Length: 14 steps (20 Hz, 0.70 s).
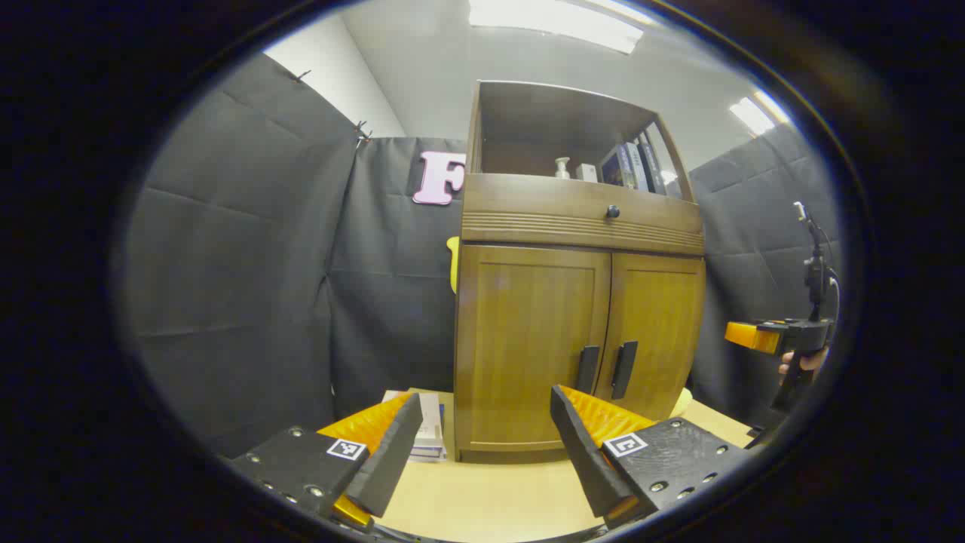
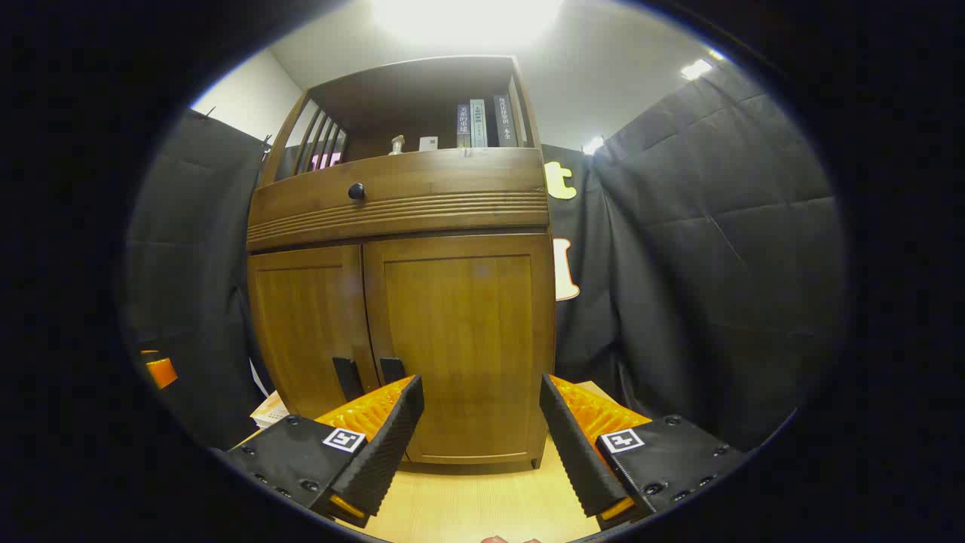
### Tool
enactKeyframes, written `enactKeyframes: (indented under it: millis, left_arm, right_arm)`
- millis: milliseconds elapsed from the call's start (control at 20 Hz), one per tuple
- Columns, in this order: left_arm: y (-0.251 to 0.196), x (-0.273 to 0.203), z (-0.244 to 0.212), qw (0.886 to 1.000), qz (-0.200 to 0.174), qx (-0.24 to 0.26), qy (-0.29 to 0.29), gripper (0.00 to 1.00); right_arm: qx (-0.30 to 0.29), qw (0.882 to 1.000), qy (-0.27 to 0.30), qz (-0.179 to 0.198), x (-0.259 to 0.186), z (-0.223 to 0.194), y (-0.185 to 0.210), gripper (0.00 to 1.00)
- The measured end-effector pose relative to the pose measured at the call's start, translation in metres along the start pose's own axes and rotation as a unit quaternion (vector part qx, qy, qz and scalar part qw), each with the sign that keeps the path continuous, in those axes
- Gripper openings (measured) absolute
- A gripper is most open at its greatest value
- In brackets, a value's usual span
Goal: Open the right door of the double-door shoe cabinet with the right hand, and open the left door with the left hand.
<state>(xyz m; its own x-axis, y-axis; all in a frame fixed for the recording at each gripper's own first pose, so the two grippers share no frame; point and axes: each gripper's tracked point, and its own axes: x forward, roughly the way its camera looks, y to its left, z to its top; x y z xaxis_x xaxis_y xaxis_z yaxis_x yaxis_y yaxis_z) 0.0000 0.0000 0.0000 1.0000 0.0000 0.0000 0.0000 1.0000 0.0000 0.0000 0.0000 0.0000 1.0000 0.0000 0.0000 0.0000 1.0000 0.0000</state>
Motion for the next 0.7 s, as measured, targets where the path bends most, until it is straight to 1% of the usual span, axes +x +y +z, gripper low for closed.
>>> enactKeyframes:
  millis: [250,450,550,700]
  left_arm:
    - [-0.005,-0.004,-0.005,1.0,-0.002,-0.01,0.003,1.0]
    - [-0.003,-0.011,-0.009,1.0,0.0,-0.001,0.007,1.0]
    - [-0.002,-0.012,-0.013,1.0,0.003,-0.006,0.01,1.0]
    - [-0.001,-0.018,-0.02,1.0,0.005,-0.007,0.014,1.0]
  right_arm:
    - [0.006,1.0,0.006,0.012,-0.004,0.0,0.009,0.97]
    - [0.01,1.0,0.013,0.014,-0.006,-0.003,0.014,0.96]
    - [0.009,1.0,0.012,0.016,-0.007,-0.002,0.017,0.94]
    - [0.009,1.0,0.012,0.02,-0.004,0.002,0.024,0.94]
